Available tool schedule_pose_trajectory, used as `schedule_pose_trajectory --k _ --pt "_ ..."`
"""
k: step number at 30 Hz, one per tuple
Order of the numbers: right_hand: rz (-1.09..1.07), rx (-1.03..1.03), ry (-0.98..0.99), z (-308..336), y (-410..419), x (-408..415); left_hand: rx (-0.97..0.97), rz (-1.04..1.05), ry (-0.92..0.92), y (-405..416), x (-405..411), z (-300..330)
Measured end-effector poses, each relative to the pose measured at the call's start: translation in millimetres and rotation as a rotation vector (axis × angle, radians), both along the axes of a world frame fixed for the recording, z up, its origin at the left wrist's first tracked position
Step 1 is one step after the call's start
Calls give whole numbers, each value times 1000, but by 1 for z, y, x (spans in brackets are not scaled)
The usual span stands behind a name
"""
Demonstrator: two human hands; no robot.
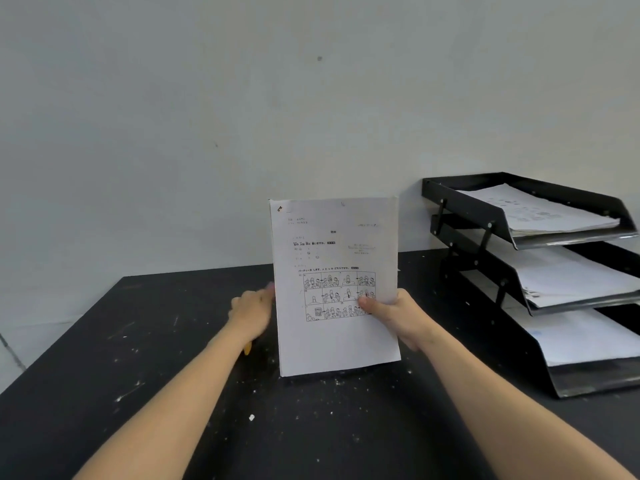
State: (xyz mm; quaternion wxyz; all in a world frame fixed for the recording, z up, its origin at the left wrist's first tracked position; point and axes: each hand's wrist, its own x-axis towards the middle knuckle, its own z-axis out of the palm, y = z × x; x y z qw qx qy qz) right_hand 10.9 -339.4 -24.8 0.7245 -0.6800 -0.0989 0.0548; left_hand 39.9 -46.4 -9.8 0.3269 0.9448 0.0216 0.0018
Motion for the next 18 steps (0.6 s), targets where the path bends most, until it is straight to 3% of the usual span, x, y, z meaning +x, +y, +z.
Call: schedule_pose_trajectory --k 2,3,4,8,14,16,18 --pt "11 5 19 3 -2 -4 -760 -107 114 -5 -9 14" --pt "17 8 29 5 -3 -6 -981 -200 156 -7 -12 19" --pt "21 7 38 7 -3 -9 -1079 -257 166 -12 -18 24" --pt "-32 -38 83 23 -4 -14 -1101 -222 101 -42 -36 30" --pt "-103 -299 134 66 -9 -44 -942 -55 -70 -81 -62 46" --pt "-38 -167 130 80 -15 -58 -978 24 -102 -92 -69 51" --pt "18 101 160 87 -25 -71 -1079 113 -112 -100 -72 54"
